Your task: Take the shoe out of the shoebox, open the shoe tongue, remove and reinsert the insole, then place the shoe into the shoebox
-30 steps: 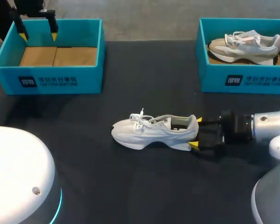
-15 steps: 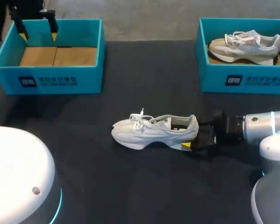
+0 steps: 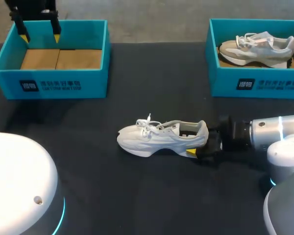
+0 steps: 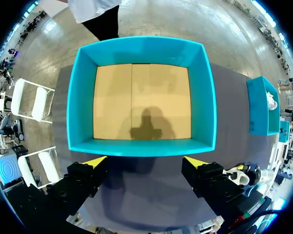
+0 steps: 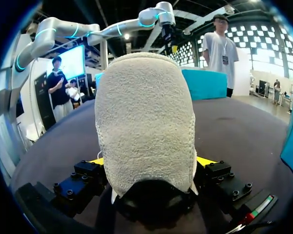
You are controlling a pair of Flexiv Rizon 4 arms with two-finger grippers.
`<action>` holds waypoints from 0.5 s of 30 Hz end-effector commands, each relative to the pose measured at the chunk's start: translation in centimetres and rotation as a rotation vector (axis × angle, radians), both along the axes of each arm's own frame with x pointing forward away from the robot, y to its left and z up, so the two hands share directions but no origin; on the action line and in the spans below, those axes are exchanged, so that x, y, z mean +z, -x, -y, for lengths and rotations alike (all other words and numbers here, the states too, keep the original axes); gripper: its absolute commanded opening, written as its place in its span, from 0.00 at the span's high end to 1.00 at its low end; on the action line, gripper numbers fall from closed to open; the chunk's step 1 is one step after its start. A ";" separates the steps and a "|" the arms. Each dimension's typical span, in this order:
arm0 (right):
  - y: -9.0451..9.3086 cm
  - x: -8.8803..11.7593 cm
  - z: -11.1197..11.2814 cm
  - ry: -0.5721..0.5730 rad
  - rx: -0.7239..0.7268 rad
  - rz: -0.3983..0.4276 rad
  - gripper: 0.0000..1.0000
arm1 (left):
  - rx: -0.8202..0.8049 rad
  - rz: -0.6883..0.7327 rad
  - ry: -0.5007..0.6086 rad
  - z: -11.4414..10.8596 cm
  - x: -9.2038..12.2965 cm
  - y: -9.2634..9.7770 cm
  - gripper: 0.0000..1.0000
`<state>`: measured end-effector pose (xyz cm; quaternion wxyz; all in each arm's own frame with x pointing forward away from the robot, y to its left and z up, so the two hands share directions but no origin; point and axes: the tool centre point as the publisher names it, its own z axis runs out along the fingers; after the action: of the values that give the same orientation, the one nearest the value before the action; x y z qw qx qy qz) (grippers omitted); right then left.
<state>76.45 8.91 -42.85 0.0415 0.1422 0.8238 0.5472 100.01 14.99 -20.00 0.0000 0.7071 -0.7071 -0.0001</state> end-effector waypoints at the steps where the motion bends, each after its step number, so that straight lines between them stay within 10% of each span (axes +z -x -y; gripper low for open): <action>1: -0.1 -0.2 -0.3 -0.002 -0.004 0.001 0.30 | 0.000 0.000 0.000 0.0 0.0 0.0 0.00; 3: -0.1 -0.3 -0.2 -0.005 -0.008 0.002 0.94 | 0.000 0.000 0.000 0.0 0.0 0.0 0.00; 4: -0.1 -0.3 -0.2 -0.007 -0.009 0.003 1.00 | 0.000 0.000 0.000 0.0 0.0 0.0 0.00; 15: 0.0 -0.3 -0.4 -0.023 0.005 0.010 1.00 | 0.000 0.000 0.000 0.0 0.0 0.0 0.00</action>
<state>76.31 9.16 -42.97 0.0431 0.1356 0.8189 0.5561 100.02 14.99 -20.00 0.0000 0.7071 -0.7071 -0.0001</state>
